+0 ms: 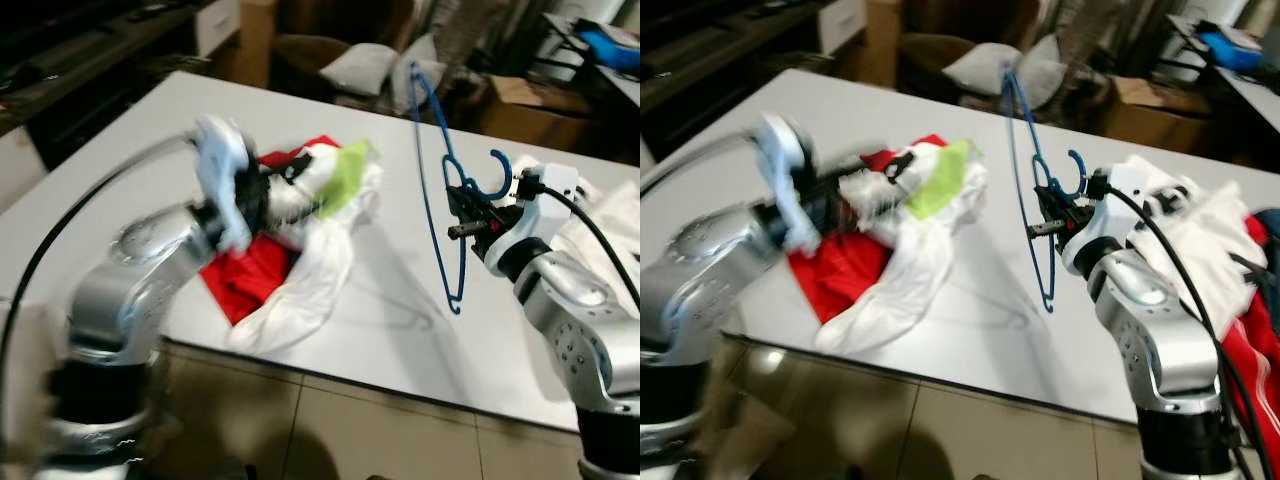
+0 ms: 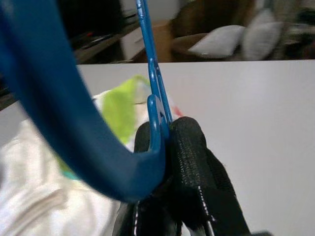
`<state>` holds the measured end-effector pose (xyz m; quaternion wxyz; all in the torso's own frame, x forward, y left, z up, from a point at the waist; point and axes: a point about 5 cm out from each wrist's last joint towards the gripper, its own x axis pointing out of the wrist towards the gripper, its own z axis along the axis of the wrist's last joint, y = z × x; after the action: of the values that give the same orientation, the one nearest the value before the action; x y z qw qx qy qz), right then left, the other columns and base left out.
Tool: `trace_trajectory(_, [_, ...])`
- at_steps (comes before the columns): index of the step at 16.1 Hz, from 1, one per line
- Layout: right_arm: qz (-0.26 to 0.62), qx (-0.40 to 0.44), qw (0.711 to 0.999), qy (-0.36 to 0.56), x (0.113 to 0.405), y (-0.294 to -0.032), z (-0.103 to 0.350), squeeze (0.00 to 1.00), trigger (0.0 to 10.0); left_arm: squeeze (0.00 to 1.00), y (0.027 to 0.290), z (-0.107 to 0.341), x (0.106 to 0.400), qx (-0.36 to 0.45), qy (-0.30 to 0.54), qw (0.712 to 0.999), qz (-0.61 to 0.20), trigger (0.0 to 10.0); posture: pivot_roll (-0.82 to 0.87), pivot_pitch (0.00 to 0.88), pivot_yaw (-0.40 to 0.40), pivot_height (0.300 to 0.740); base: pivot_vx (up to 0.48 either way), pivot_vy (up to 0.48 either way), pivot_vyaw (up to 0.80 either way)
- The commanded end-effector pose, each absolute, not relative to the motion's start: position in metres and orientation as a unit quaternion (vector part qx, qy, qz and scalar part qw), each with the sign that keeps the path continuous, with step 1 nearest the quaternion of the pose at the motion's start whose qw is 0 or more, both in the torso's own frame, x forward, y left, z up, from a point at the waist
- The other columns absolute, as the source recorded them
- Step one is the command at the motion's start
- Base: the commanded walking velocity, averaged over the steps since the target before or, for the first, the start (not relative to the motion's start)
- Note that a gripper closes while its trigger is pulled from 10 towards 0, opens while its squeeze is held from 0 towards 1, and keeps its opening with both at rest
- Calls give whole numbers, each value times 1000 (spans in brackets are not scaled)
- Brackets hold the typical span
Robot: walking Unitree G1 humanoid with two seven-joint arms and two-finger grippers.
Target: Hang hanger
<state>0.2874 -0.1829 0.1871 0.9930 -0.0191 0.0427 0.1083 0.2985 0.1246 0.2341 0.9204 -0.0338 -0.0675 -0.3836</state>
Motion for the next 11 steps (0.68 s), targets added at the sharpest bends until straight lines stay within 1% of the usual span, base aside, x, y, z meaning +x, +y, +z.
trace_trajectory(1, [72,-22,996,50,284,-190,184,0,10000,827,128,217,301,-32,-45,941,-334,10000,-59,0,-92,740,0,0,0])
trace_trajectory(2, [55,-11,997,51,281,-189,181,0,10000,792,127,204,298,-19,-34,950,-311,10000,-63,0,-90,740,0,0,0])
trace_trajectory(3, [52,0,997,49,277,-185,180,0,10000,788,127,189,295,-7,-20,957,-289,10000,-70,0,-91,740,0,0,0])
trace_trajectory(4, [55,-9,997,52,274,-180,177,0,10000,788,128,177,293,-9,-11,964,-264,10000,-75,0,-88,740,0,-431,0])
trace_trajectory(5, [58,-40,996,56,272,-175,173,0,10000,788,128,168,291,-17,-3,969,-245,10000,-79,0,-84,740,0,-480,0])
trace_trajectory(6, [65,-60,994,61,268,-169,168,0,10000,780,122,162,289,-24,0,972,-233,10000,-78,0,-89,740,0,-480,0])
trace_trajectory(7, [65,-60,994,61,268,-169,168,0,10000,780,122,162,289,-24,0,972,-233,10000,-78,0,-89,740,0,-480,0])
trace_trajectory(9, [76,-60,994,54,270,-161,168,0,10000,769,122,159,292,-11,-5,978,-208,10000,-72,0,-115,740,0,-480,0])
trace_trajectory(11, [82,-62,994,41,275,-159,173,0,10000,749,122,158,294,-7,-8,980,-200,10000,-75,0,-116,740,0,-480,0])
